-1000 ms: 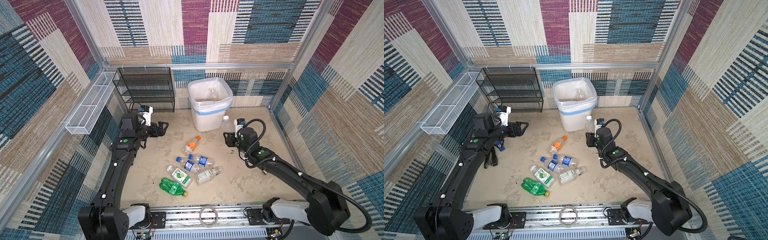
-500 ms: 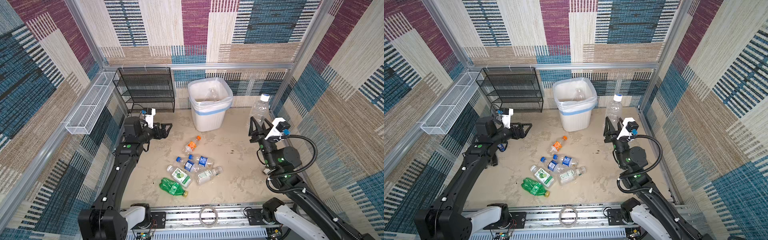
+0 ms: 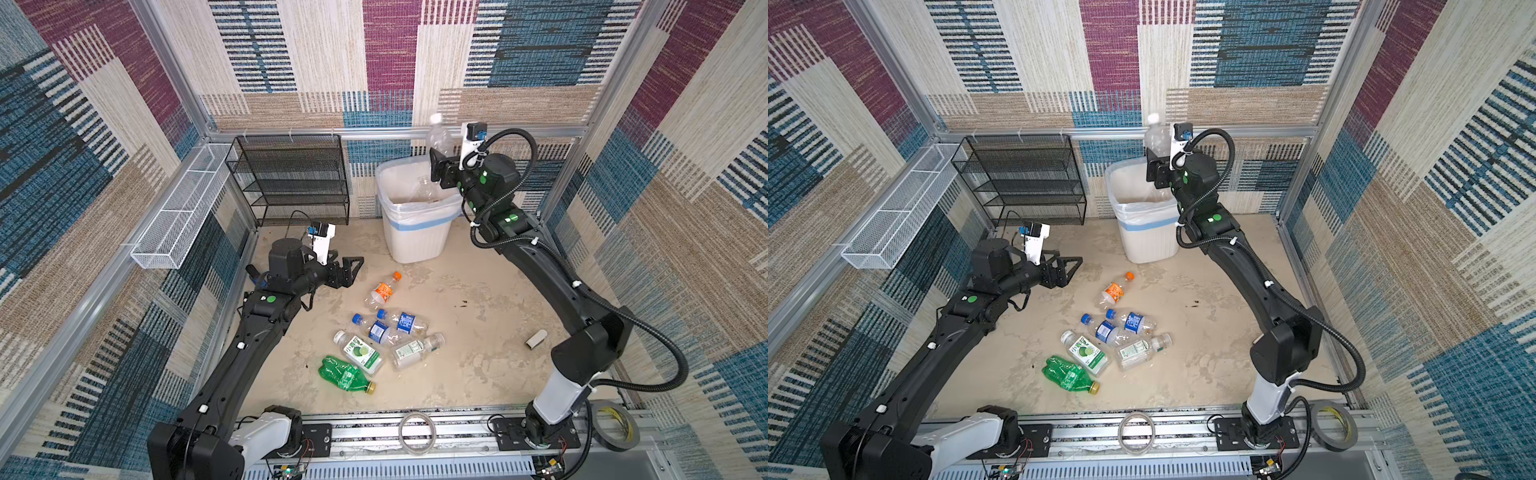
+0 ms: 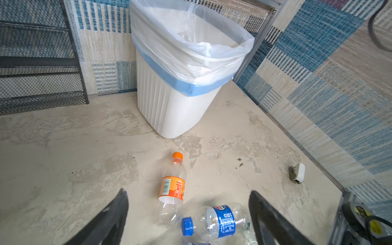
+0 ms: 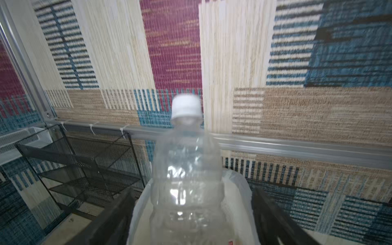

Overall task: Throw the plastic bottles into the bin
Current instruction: 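Lift the clear white-cap bottle over the bin and open the right gripper, then grasp the orange-cap bottle with the left gripper while the right arm withdraws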

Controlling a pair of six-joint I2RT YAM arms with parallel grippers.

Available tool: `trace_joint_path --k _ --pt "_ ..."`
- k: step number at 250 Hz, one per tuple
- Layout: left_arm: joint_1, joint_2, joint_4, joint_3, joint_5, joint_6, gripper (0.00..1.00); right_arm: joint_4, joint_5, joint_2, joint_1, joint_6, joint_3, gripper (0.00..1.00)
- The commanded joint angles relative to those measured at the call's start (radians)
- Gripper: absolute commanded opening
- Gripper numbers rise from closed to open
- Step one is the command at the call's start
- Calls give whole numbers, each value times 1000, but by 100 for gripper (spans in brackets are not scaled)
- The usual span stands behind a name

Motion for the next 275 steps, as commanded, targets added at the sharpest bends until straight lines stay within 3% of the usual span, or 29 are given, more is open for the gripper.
trace_joint_path --k 1,63,117,188,226,275 --pt "-7 -24 -18 -40 -39 -11 90 -86 -66 7 -21 52 33 99" --pt "-39 35 -19 -36 -56 -35 92 -28 -46 -137 -59 55 -150 99" --pt "-86 166 -45 0 -103 -17 92 75 -10 -415 -136 109 -557 99" --pt "-164 361 -86 79 -212 49 92 31 -62 -693 -295 222 -981 99" --pt "-189 457 -121 119 -245 96 92 8 -106 -760 -347 244 -1104 99" --pt "-244 574 -143 138 -265 115 88 34 -141 -748 -366 255 -1139 99"
